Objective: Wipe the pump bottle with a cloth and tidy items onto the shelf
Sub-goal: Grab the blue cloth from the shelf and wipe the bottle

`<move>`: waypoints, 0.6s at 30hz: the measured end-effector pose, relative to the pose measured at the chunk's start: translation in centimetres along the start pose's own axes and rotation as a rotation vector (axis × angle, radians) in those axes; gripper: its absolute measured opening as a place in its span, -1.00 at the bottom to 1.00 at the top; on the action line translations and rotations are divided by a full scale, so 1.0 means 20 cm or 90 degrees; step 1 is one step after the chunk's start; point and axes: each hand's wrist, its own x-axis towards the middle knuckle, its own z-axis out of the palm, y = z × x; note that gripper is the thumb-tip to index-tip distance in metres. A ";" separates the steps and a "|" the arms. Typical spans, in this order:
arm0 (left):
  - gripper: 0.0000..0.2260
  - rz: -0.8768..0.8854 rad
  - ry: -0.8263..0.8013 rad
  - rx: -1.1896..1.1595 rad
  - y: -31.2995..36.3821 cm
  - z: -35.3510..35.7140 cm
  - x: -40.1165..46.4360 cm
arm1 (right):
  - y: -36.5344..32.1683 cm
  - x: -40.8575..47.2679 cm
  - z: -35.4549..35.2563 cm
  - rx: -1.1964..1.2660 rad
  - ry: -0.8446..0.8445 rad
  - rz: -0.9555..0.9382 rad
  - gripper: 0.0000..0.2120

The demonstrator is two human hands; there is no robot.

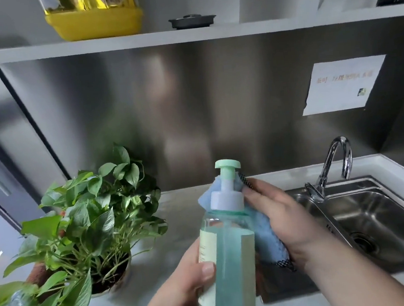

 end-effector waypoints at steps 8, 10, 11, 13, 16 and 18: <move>-0.28 0.126 0.308 0.054 0.20 0.16 0.19 | 0.06 -0.19 0.06 -0.342 0.176 -0.289 -0.82; -0.36 0.173 0.344 0.099 0.20 0.18 0.21 | 0.14 -0.22 0.08 -0.143 0.315 -0.157 -0.84; -0.42 0.189 0.333 0.116 0.19 0.20 0.21 | 0.18 -0.23 0.09 -0.016 0.332 -0.063 -0.80; -0.45 0.182 0.301 0.154 0.16 0.24 0.19 | 0.21 -0.21 0.08 0.212 0.281 0.068 -0.69; -0.37 0.165 0.278 0.192 0.11 0.29 0.17 | 0.18 -0.17 0.05 0.380 0.199 0.140 -0.56; -0.37 0.172 0.260 0.228 0.08 0.32 0.15 | 0.15 -0.16 0.03 0.416 0.160 0.191 -0.52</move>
